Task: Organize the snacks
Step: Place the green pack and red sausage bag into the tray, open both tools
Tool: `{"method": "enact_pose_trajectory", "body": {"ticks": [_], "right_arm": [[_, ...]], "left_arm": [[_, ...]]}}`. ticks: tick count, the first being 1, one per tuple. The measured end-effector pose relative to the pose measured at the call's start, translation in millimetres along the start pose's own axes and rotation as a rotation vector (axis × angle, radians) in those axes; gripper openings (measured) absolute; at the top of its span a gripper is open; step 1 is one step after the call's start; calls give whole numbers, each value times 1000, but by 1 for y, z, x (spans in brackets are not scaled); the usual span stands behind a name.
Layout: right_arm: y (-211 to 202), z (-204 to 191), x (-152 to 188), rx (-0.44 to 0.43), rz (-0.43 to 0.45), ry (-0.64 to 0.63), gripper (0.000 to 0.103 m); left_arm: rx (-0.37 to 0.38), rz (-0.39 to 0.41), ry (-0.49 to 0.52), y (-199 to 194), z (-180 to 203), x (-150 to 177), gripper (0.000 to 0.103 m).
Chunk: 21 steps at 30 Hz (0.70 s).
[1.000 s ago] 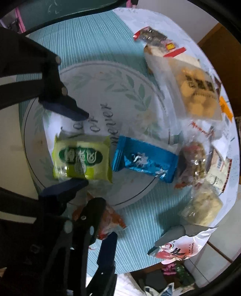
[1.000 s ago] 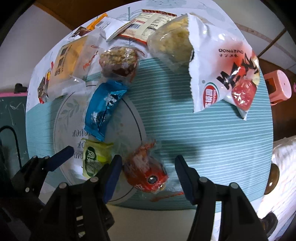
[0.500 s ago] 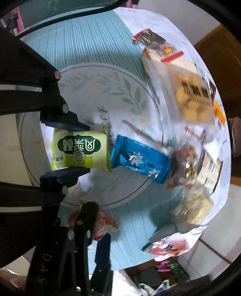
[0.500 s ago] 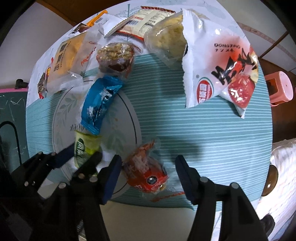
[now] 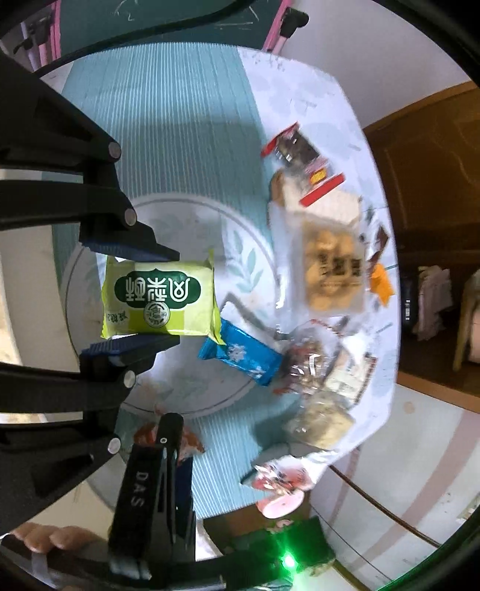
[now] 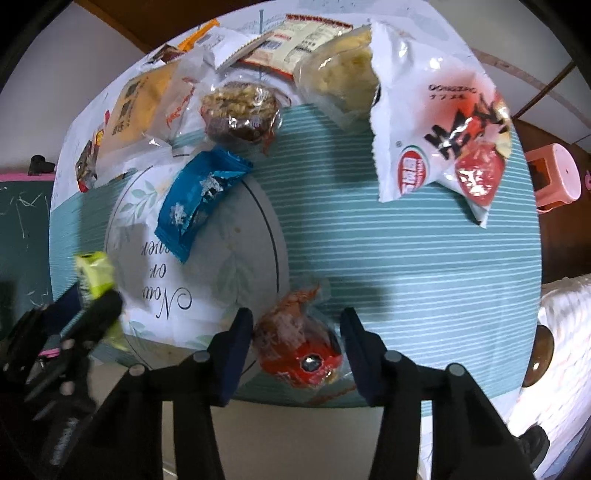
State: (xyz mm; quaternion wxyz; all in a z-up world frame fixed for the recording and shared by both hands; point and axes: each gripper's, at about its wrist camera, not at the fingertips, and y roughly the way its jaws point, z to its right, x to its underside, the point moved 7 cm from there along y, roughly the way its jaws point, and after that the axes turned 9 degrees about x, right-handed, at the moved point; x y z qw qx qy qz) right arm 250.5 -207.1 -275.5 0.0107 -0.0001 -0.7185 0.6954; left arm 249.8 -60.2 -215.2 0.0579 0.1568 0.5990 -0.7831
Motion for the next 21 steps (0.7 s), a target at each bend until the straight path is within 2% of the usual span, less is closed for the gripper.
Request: {"method": "enact_pose_trajectory", "body": {"ticks": [6, 14, 21], "right_arm": [[-42, 7, 4, -47, 108, 29, 49], [-149, -6, 12, -92, 335, -4, 49], [-234, -23, 67, -109, 504, -64, 49]], "left_arm": [[22, 82, 24, -43, -9, -2, 35], [64, 225, 78, -125, 8, 11, 35], [116, 360, 135, -211, 27, 35, 35]]}}
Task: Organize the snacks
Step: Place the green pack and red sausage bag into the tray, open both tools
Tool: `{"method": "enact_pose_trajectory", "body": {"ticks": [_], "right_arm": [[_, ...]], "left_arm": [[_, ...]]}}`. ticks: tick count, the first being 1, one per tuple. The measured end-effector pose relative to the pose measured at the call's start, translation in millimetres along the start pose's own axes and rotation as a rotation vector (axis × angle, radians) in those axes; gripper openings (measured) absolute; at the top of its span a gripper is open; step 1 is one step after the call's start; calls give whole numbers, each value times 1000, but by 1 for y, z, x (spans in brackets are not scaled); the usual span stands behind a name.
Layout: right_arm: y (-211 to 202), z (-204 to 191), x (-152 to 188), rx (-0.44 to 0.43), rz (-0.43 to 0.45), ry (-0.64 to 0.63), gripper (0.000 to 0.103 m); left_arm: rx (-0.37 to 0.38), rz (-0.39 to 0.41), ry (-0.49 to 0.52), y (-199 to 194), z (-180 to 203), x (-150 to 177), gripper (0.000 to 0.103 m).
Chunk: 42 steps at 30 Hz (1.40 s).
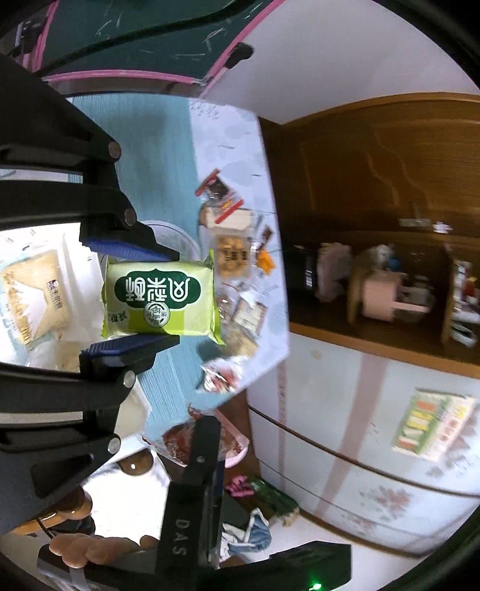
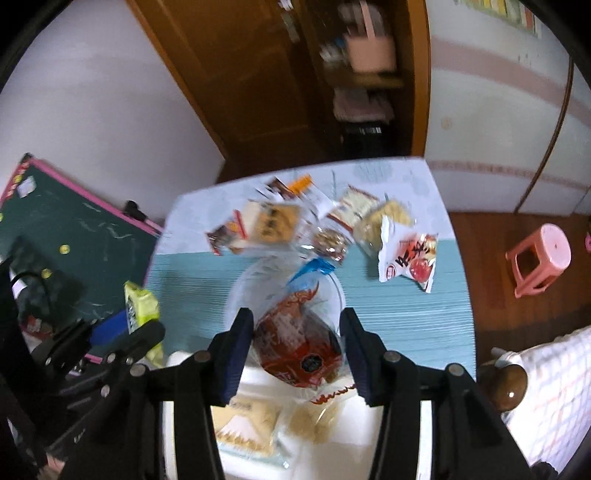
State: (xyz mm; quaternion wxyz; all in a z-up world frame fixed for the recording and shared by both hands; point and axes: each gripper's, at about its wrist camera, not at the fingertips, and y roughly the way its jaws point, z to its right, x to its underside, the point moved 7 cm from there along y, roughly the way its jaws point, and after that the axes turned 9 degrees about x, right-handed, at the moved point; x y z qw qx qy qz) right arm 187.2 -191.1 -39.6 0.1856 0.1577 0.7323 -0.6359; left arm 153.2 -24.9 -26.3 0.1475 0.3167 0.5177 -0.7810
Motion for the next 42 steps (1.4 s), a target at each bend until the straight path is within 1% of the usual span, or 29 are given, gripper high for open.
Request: {"method": "enact_pose_trajectory", "body": {"ticks": [4, 7, 12, 15, 17, 21, 25, 27, 28, 30, 33, 37, 38, 40, 41, 42], "right_arm": [[-46, -10, 14, -16, 75, -8, 49], [-76, -16, 29, -44, 126, -5, 49], [-100, -19, 55, -80, 177, 12, 49], [-99, -17, 75, -98, 174, 23, 49], [-93, -13, 90, -97, 147, 36, 49], [-65, -5, 121, -55, 63, 51, 49], [-37, 2, 147, -43, -14, 83, 49], [-27, 3, 156, -40, -39, 92, 49], [-24, 4, 160, -30, -43, 93, 49], [-17, 5, 163, 0, -49, 86, 50], [-8, 5, 166, 5, -71, 90, 50], [6, 5, 170, 16, -100, 90, 51], [10, 5, 171, 18, -109, 90, 54], [19, 5, 175, 12, -137, 95, 54], [22, 5, 176, 7, -147, 99, 54], [26, 6, 179, 3, -162, 108, 54]], "left_arm": [[23, 73, 35, -46, 17, 0, 35], [24, 123, 61, -74, 28, 5, 35], [35, 159, 78, -98, 38, 26, 35], [-4, 166, 100, -101, 39, 45, 35], [-32, 139, 121, -92, 40, 62, 35], [-39, 67, 150, -65, 40, 88, 35], [-66, 0, 170, -35, 37, 112, 35], [-63, -24, 165, -26, 37, 121, 35], [-46, -56, 154, -17, 37, 129, 35], [-24, -102, 143, -4, 37, 140, 35], [-27, -144, 140, 8, 35, 152, 35], [-9, -182, 98, 19, 28, 160, 35], [-8, -190, 91, 21, 25, 161, 35], [-9, -211, 73, 26, 22, 163, 36], [-10, -217, 66, 28, 20, 164, 37], [-7, -223, 59, 30, 20, 165, 41]]}}
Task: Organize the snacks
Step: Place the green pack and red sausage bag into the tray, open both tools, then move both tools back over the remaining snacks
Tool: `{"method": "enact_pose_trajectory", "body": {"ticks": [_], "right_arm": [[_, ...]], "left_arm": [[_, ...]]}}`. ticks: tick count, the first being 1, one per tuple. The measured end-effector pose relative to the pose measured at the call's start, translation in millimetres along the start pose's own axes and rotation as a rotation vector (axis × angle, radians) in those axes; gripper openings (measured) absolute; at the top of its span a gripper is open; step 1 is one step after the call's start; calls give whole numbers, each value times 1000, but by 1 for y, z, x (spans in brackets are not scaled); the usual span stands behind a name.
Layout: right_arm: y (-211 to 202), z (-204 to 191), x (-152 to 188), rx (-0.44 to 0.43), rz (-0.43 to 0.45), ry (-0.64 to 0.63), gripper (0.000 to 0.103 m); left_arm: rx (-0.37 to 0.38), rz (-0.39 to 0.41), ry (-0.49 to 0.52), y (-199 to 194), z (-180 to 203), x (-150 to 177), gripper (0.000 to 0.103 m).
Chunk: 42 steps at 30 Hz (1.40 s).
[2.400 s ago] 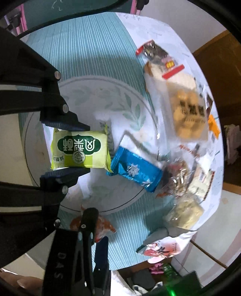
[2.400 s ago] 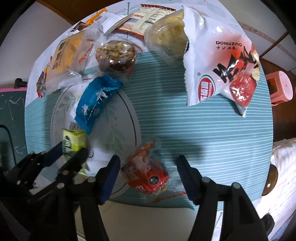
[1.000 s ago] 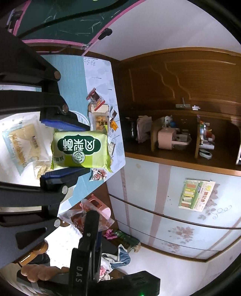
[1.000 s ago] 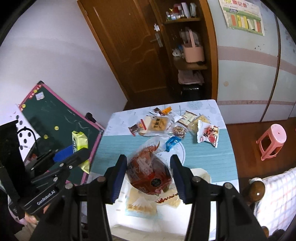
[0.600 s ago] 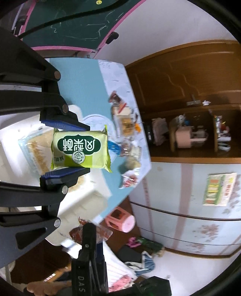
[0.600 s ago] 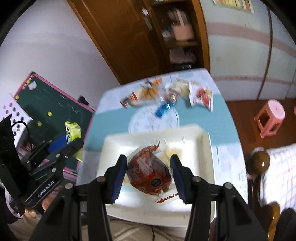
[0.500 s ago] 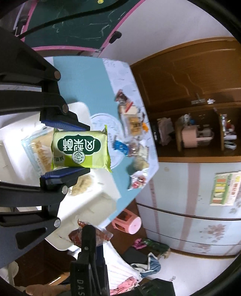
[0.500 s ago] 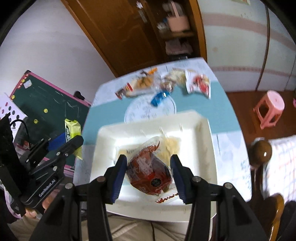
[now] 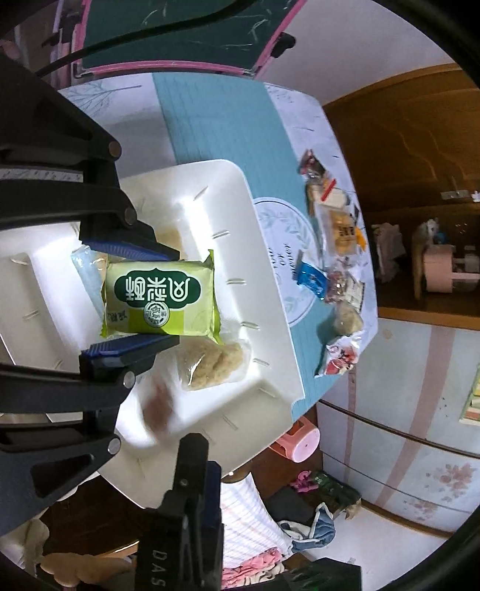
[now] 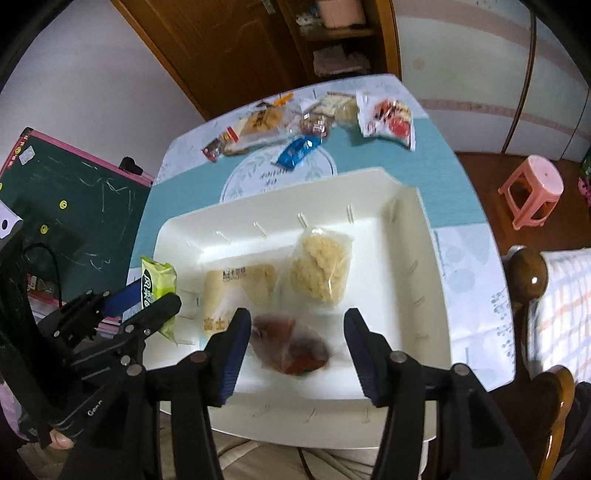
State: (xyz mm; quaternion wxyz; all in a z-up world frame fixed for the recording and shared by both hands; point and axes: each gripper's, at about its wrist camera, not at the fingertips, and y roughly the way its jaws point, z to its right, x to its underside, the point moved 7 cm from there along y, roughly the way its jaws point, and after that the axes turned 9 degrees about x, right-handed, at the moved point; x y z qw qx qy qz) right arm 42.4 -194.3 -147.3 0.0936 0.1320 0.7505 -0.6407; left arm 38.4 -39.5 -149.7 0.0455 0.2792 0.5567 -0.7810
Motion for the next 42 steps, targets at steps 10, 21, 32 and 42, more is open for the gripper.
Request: {"method": "enact_pose_trajectory", "body": {"ticks": [10, 21, 32, 42], "right_arm": [[8, -5, 1, 10, -1, -34, 55], [1, -12, -2, 13, 49, -75, 55], [-13, -14, -15, 2, 113, -87, 55], [-27, -13, -31, 2, 182, -96, 63]], "left_arm": [[23, 55, -30, -5, -2, -11, 85], [45, 97, -19, -10, 3, -15, 85], [75, 184, -7, -28, 7, -33, 88], [30, 260, 6, -48, 4, -55, 91]]}}
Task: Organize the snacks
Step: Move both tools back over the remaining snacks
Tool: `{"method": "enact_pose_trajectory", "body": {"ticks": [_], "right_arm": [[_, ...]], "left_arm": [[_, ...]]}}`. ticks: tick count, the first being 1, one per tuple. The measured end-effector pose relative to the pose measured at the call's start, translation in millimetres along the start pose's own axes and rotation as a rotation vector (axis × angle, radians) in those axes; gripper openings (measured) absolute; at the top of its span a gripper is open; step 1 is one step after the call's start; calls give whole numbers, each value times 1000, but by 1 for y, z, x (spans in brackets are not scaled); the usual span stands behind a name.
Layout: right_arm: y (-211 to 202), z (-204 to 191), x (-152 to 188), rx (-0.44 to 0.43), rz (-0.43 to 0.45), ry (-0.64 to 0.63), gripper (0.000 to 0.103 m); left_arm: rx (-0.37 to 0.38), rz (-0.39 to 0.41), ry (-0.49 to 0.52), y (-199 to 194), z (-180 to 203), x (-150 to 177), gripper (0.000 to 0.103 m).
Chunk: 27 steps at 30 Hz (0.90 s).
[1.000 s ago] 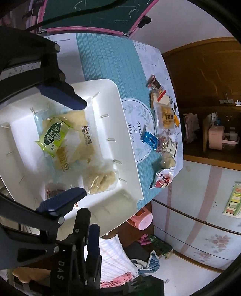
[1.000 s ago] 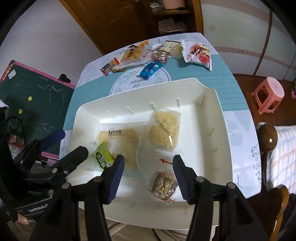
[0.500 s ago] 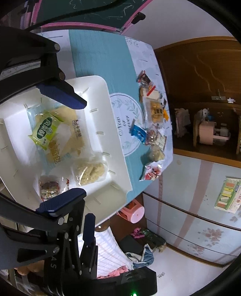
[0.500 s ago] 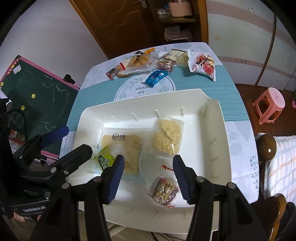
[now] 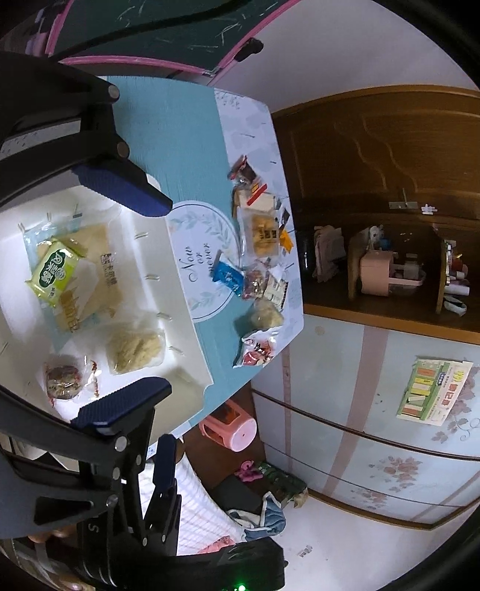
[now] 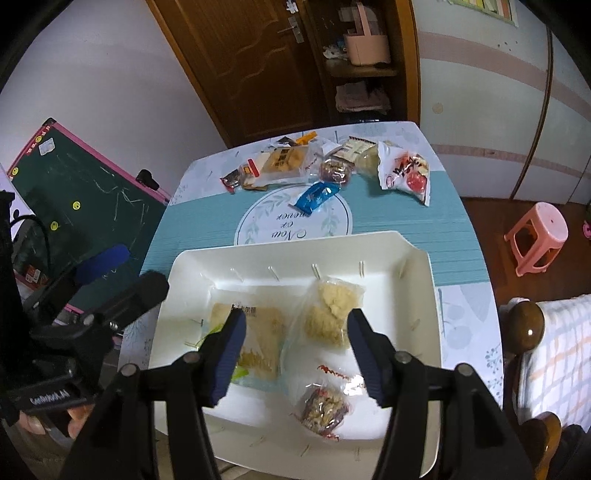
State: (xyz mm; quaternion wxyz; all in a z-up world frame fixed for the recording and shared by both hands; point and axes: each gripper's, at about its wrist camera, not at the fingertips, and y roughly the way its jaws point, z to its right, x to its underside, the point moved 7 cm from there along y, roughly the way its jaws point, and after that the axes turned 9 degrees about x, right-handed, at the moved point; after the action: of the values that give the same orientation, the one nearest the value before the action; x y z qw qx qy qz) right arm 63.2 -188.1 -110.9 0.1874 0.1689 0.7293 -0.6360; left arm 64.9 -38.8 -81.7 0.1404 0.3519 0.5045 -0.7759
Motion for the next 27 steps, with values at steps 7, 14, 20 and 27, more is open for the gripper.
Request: {"method": "enact_pose_trajectory", "body": {"ticks": [7, 14, 20, 27], "right_arm": [[2, 3, -2, 1, -1, 7, 64], [-5, 9, -17, -21, 36, 12, 64], [-17, 21, -45, -45, 67, 23, 65], [-38, 44, -95, 8, 112, 22, 65]], "left_arm": [[6, 18, -11, -5, -4, -8, 96], [-22, 33, 40, -7, -3, -26, 97], [-33, 63, 96, -10, 5, -57, 100], [-79, 92, 161, -5, 10, -114, 100]]}}
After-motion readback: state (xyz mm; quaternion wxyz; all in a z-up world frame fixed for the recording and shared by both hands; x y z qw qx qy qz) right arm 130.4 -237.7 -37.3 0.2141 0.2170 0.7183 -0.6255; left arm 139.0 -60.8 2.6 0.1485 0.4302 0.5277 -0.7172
